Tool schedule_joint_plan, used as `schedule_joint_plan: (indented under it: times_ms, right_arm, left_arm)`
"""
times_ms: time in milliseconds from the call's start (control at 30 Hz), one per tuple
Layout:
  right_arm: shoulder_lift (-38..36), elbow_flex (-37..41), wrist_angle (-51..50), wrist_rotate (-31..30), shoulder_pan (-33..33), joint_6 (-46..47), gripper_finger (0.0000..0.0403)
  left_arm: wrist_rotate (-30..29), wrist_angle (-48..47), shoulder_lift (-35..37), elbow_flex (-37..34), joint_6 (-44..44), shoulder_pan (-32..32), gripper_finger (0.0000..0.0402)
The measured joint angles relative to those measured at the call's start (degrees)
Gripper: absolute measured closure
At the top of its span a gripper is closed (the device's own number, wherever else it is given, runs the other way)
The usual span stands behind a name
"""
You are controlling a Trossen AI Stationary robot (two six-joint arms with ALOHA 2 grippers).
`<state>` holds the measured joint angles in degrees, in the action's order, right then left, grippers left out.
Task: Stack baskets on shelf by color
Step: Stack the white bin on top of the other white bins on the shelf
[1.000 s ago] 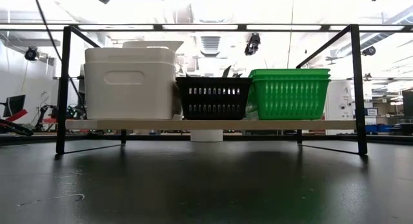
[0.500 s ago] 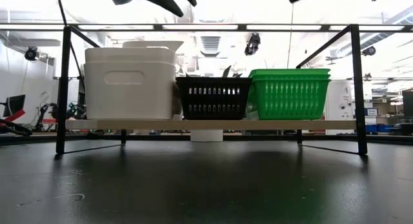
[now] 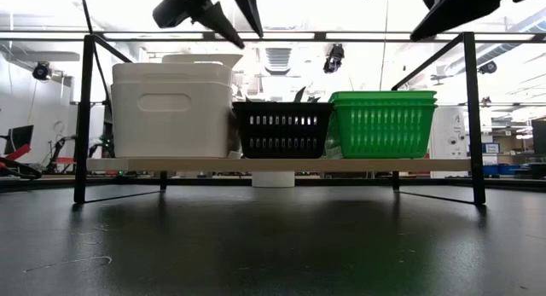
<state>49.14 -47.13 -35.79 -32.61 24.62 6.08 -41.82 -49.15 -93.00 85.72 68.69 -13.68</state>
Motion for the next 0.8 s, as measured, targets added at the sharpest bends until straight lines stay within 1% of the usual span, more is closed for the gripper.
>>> schedule_joint_plan:
  times_ms: [167,333,800]
  right_arm:
    - [-2.5,1.4,0.7,0.0,0.0,-0.7,0.0394]
    - [-3.5,2.4,0.5,0.0,0.0,-0.6,0.0394]
    - [-3.3,2.4,0.6,0.0,0.0,-0.5,0.0394]
  left_arm:
    - [0.6,-1.6,-0.3,-0.8,1.5,1.3,0.0261]
    - [3.4,-2.4,-0.3,-0.2,1.6,1.7,0.0261]
    - [3.6,-2.4,-1.5,-1.7,1.7,3.1,0.0261]
